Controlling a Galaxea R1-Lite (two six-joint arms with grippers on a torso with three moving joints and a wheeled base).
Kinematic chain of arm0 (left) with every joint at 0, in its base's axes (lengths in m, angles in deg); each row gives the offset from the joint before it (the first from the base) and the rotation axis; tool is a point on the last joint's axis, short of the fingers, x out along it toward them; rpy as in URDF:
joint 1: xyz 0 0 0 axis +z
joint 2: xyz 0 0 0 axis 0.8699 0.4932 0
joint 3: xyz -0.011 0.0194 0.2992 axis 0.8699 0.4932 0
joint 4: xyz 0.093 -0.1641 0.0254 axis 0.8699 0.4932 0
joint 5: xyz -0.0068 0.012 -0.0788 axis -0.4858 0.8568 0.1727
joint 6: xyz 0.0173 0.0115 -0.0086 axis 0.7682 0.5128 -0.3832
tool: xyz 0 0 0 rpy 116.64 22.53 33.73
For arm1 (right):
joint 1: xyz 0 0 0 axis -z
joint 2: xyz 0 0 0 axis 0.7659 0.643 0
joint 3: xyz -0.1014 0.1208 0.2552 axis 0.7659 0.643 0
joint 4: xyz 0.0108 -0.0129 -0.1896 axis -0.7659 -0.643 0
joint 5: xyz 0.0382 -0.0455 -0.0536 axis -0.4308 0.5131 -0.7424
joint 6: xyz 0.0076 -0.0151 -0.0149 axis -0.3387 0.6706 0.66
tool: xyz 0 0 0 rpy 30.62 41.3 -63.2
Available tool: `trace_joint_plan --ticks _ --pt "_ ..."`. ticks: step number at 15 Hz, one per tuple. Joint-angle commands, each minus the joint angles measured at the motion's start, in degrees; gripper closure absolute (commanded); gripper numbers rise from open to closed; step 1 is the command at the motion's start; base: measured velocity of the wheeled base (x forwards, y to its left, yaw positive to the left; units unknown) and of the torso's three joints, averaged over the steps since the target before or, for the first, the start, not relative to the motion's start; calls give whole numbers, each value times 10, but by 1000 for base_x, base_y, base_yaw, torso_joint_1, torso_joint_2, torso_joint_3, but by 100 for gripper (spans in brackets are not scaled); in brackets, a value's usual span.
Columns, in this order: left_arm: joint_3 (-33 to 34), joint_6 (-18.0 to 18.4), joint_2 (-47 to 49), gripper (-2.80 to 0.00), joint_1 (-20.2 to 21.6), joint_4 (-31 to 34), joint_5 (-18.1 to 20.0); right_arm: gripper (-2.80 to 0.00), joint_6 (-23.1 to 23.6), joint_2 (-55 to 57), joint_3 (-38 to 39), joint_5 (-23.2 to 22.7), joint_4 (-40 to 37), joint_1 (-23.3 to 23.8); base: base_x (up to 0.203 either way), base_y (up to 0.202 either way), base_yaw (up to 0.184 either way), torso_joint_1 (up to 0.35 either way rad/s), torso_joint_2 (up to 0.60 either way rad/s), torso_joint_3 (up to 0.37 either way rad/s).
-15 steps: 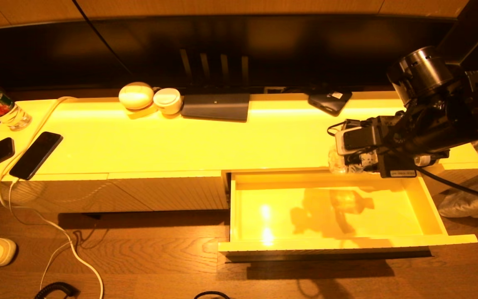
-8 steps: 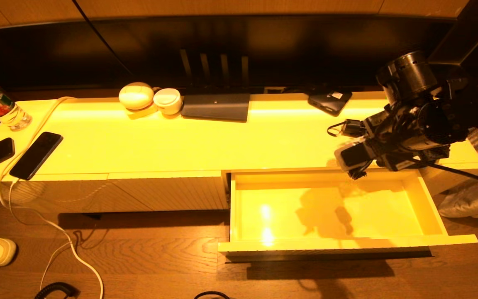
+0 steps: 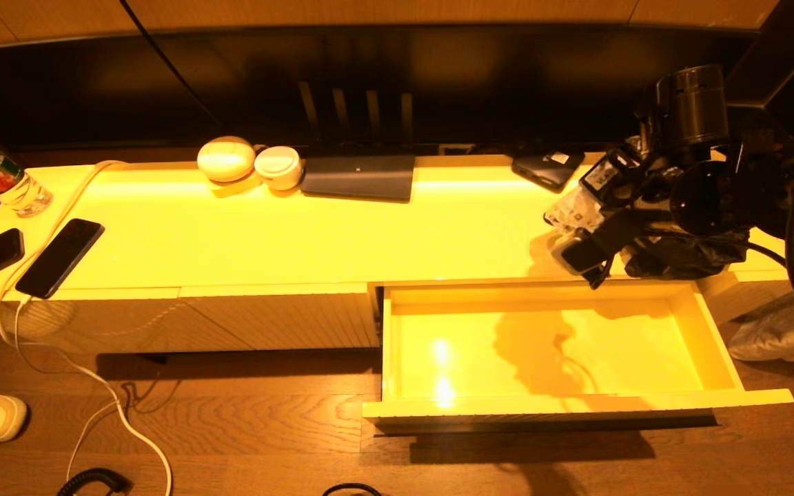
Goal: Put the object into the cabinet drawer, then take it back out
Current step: Take the mineral water out of the drawer and put it on the table
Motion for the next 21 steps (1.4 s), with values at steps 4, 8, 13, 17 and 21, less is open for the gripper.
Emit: trace_joint_plan --ticks 4,8,13,17,21 --pt "1 0 0 0 0 0 0 0 171 4 62 -4 205 -10 0 0 0 0 0 0" --pt "1 0 0 0 0 0 0 0 231 -1 110 -3 296 -12 0 0 0 0 0 0" --pt "1 0 0 0 0 0 0 0 278 1 229 -5 496 -21 0 0 0 0 0 0" --pt "1 0 0 0 0 0 0 0 298 24 280 -7 595 -38 0 0 0 0 0 0" --pt "1 0 0 0 0 0 0 0 325 53 311 -20 670 -42 0 0 0 0 0 0"
